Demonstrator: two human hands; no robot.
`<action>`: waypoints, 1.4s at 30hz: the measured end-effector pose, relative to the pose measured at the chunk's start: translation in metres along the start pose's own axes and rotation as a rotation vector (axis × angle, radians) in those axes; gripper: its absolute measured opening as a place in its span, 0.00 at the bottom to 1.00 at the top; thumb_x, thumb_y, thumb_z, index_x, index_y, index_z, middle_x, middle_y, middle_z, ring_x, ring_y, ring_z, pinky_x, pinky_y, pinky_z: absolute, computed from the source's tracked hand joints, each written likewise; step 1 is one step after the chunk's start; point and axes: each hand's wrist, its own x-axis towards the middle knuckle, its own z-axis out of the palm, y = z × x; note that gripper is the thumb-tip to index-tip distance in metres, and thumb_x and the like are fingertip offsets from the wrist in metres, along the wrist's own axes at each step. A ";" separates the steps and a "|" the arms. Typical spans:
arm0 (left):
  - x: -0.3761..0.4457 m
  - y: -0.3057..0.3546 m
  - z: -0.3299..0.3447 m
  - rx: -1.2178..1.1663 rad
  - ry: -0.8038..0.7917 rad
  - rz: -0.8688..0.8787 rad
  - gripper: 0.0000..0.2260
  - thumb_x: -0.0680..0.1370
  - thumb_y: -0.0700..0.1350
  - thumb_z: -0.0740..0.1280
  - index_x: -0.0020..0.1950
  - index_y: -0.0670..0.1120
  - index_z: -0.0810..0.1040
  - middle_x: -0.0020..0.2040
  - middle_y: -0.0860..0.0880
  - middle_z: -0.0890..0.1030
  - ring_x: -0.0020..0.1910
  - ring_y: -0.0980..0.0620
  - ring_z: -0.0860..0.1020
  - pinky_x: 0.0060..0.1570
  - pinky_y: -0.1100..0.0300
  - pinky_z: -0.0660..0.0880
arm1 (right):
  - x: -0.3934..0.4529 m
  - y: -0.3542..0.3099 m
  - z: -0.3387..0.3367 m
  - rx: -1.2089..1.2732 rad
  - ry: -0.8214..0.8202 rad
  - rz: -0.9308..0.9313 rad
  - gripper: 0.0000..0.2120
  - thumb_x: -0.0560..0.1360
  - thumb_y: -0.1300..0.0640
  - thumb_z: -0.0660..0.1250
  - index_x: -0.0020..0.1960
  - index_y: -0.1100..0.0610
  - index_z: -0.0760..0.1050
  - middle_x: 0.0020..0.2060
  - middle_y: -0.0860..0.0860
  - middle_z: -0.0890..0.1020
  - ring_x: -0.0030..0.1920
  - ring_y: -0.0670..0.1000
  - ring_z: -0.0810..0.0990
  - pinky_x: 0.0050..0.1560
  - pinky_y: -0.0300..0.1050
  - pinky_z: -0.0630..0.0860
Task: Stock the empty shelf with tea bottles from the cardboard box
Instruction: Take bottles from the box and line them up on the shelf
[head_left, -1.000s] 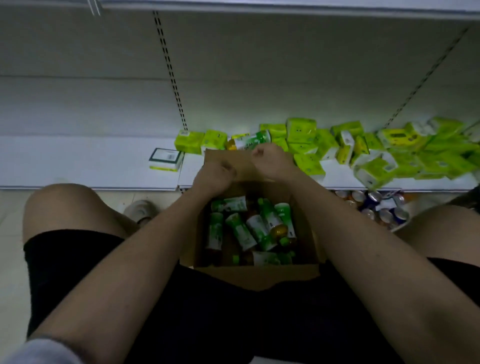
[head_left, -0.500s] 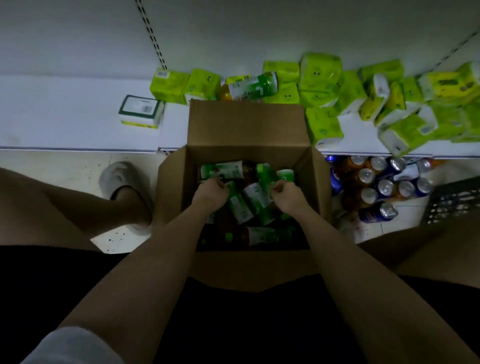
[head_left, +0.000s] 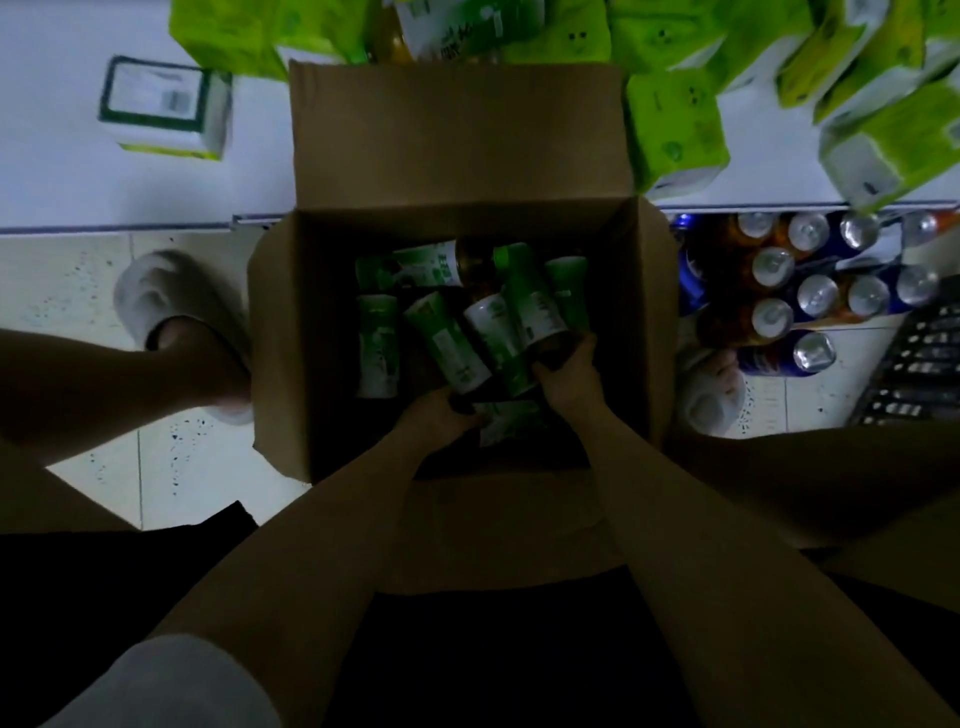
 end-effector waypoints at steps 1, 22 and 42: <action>0.002 -0.001 0.002 -0.032 -0.013 -0.011 0.27 0.73 0.54 0.72 0.68 0.48 0.72 0.66 0.45 0.75 0.61 0.47 0.75 0.61 0.56 0.73 | 0.002 0.001 0.001 0.005 0.003 0.007 0.39 0.77 0.61 0.67 0.79 0.56 0.45 0.74 0.59 0.64 0.71 0.60 0.67 0.68 0.53 0.67; -0.064 0.044 -0.017 0.434 0.309 0.373 0.28 0.62 0.54 0.79 0.58 0.48 0.74 0.53 0.49 0.80 0.50 0.48 0.78 0.43 0.58 0.74 | -0.064 -0.058 -0.033 -0.241 0.211 -0.218 0.11 0.73 0.51 0.68 0.47 0.59 0.73 0.44 0.57 0.80 0.48 0.61 0.80 0.41 0.44 0.69; -0.172 0.131 -0.138 -0.019 0.465 0.813 0.32 0.59 0.49 0.82 0.60 0.54 0.74 0.52 0.57 0.79 0.48 0.61 0.77 0.42 0.71 0.72 | -0.160 -0.147 -0.098 -0.735 0.335 -0.848 0.18 0.74 0.44 0.67 0.47 0.60 0.76 0.38 0.58 0.80 0.44 0.61 0.79 0.38 0.49 0.74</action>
